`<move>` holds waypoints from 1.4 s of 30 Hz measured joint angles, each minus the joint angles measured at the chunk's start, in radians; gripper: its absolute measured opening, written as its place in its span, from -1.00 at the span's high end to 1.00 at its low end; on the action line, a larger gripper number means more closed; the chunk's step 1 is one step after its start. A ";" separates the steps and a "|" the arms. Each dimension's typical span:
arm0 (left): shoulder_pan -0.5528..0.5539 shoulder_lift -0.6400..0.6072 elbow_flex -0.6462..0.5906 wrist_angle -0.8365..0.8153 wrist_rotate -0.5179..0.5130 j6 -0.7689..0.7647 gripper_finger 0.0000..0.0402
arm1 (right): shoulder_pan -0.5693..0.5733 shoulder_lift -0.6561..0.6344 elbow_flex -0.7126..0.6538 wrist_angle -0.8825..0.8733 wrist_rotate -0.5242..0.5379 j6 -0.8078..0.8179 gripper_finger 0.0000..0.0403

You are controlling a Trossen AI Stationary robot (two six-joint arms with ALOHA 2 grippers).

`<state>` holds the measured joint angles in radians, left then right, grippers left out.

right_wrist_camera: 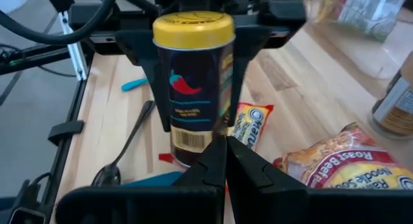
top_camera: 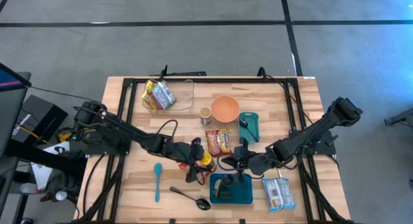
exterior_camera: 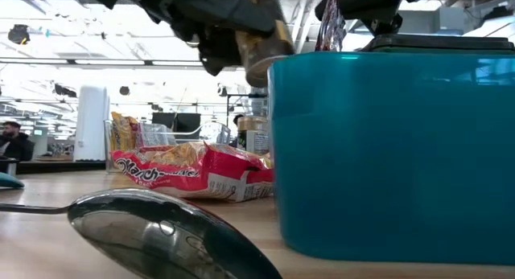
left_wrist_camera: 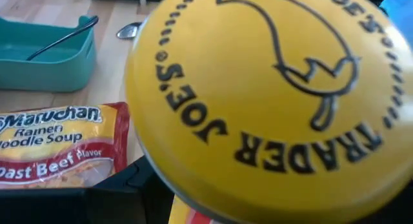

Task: Pick & Place Food Item
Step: Put the yellow seasoning bottle into the blue bin

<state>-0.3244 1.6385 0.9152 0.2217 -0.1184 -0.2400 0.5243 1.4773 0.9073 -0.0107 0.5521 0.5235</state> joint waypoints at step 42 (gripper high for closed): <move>-0.001 0.027 0.052 -0.074 0.000 0.000 -0.08 | -0.030 0.000 0.000 0.139 -0.040 -0.077 -0.37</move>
<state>-0.3256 1.6657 0.9668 0.1476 -0.1184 -0.2400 0.4942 1.4773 0.9077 0.1280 0.5125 0.4466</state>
